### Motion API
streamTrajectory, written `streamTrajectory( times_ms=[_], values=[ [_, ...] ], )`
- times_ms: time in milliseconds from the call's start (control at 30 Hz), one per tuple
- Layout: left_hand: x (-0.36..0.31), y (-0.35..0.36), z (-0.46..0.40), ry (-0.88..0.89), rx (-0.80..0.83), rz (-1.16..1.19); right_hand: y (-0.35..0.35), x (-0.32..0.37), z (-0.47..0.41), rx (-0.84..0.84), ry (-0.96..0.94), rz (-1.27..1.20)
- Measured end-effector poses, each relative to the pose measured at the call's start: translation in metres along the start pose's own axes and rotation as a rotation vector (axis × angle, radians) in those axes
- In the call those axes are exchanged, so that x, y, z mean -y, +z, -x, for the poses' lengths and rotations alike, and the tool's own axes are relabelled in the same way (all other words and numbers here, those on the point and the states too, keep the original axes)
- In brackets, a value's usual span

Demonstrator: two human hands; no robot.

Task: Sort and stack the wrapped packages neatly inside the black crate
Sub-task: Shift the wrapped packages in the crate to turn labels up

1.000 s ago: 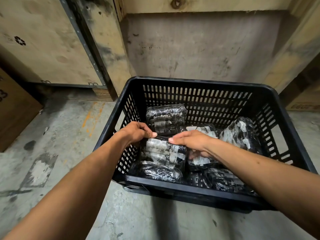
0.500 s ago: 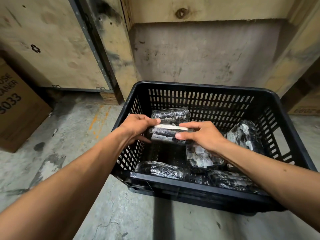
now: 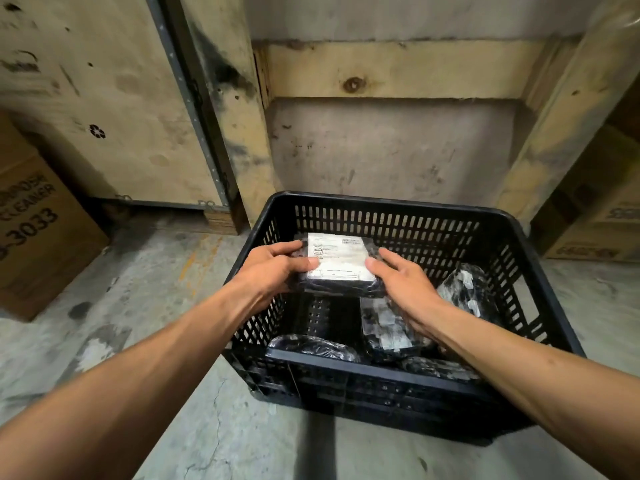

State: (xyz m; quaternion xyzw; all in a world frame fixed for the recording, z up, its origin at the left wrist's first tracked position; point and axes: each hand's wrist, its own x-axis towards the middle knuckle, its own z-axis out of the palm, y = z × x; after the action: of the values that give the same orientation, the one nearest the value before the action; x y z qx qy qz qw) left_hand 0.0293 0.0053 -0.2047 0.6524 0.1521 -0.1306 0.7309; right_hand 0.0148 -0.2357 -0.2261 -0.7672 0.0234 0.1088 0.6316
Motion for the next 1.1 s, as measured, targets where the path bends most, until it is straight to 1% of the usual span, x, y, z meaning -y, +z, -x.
streamTrajectory(
  times_ms=[100,200,267,300,367,433,500,600,700,800,933,1100],
  values=[
    [-0.001,0.000,0.006,0.116,0.026,-0.028,0.000,0.009,0.004,0.044,-0.026,0.054],
    [0.000,0.001,0.010,0.197,0.060,-0.136,0.001,0.014,0.008,-0.003,-0.061,0.020],
    [0.002,0.005,0.011,0.198,0.079,-0.184,-0.001,0.017,0.009,-0.046,-0.100,0.003],
    [0.002,0.009,0.012,0.187,0.071,-0.208,-0.002,0.018,0.009,-0.057,-0.118,0.006],
    [-0.001,0.015,0.012,0.183,0.001,-0.301,-0.006,0.020,0.008,-0.054,-0.146,-0.011],
    [-0.005,0.017,0.010,0.196,-0.060,-0.408,-0.009,0.021,0.008,-0.022,-0.177,-0.022],
    [-0.006,0.016,0.008,0.218,-0.080,-0.501,-0.012,0.023,0.006,0.028,-0.173,0.006],
    [-0.005,0.013,0.007,0.262,-0.101,-0.647,-0.014,0.020,-0.001,0.110,-0.111,0.151],
    [-0.002,0.007,0.010,0.294,-0.101,-0.752,-0.008,0.013,-0.001,0.126,-0.020,0.345],
    [0.007,-0.003,0.014,0.292,-0.056,-0.830,0.002,0.003,0.003,0.150,-0.029,0.524],
    [0.020,-0.012,0.014,0.251,0.014,-0.883,0.014,-0.015,0.000,0.219,-0.055,0.550],
    [0.028,-0.021,0.009,0.199,0.077,-0.987,0.020,-0.023,-0.007,0.288,-0.019,0.601]
  ],
)
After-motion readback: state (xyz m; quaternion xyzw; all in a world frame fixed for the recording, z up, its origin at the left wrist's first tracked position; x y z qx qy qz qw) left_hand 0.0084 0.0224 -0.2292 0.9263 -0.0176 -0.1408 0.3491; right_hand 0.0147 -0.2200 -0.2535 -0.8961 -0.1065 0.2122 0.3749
